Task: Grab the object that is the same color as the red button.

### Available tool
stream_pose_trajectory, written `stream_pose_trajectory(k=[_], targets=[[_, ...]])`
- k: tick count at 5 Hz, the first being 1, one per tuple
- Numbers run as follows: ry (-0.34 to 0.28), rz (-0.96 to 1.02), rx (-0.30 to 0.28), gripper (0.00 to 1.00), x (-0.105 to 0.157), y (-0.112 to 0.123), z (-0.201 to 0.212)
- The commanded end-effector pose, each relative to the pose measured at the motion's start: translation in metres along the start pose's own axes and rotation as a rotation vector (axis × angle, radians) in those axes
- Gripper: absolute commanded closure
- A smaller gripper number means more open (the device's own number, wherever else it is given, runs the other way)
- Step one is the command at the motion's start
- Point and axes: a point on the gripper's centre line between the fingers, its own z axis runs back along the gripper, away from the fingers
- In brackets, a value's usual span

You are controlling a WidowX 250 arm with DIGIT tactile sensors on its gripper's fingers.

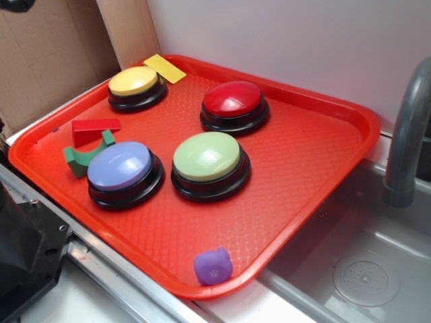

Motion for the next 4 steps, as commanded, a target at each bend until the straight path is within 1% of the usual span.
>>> stream_pose_trajectory(k=[1, 2, 3, 4], targets=[[0.0, 0.0, 0.0, 0.0, 0.0, 0.0, 0.0], [0.002, -0.058, 0.023, 0.0, 0.009, 0.017, -0.017], [-0.006, -0.129, 0.024, 0.0, 0.015, 0.033, -0.035], [-0.019, -0.19, 0.051, 0.0, 0.017, 0.055, -0.056]])
